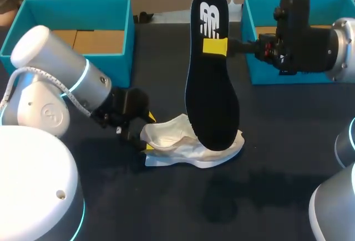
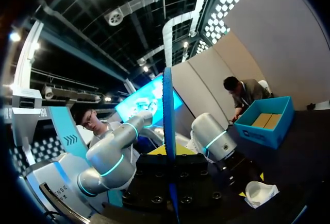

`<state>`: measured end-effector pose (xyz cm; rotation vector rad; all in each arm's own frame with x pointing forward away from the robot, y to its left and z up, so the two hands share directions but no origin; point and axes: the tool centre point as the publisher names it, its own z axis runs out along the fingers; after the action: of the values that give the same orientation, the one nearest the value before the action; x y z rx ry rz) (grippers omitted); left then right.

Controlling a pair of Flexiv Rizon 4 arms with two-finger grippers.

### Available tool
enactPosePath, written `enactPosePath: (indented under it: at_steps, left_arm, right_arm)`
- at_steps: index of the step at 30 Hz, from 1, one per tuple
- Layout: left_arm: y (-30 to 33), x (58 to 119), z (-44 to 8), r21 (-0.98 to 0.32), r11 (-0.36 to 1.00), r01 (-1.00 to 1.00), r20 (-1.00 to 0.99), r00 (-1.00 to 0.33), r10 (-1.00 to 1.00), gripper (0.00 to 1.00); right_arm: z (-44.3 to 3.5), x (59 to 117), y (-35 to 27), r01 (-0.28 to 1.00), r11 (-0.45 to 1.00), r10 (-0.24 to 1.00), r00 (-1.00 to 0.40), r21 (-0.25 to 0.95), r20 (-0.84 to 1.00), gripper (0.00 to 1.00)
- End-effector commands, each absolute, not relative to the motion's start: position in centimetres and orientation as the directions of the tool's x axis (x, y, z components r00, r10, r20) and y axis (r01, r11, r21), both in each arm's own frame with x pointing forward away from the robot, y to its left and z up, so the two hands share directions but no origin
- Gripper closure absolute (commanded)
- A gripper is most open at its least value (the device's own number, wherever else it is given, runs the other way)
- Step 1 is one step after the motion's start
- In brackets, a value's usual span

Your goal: Take the shoe out of the shoebox, open the shoe tongue, remove and reinsert the insole, then place the shoe into the shoebox

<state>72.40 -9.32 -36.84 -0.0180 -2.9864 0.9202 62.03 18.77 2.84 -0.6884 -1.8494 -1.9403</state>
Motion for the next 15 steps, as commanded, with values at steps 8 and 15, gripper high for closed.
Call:
enactPosePath:
  at_steps: [8, 15]
  left_arm:
    - [-9.4, 71.7, -35.4, -0.297, 0.955, 0.025, -0.078, -0.997, 0.001, 0.00]
    - [-9.2, 71.6, -35.2, -0.243, 0.970, 0.004, -0.065, -0.998, -0.013, 0.00]
  right_arm:
    - [2.9, 61.7, 19.2, 0.577, -0.074, 0.071, -0.810, 0.813, 0.581, 1.00]
    - [2.9, 61.7, 19.2, 0.577, -0.074, 0.071, -0.810, 0.813, 0.581, 1.00]
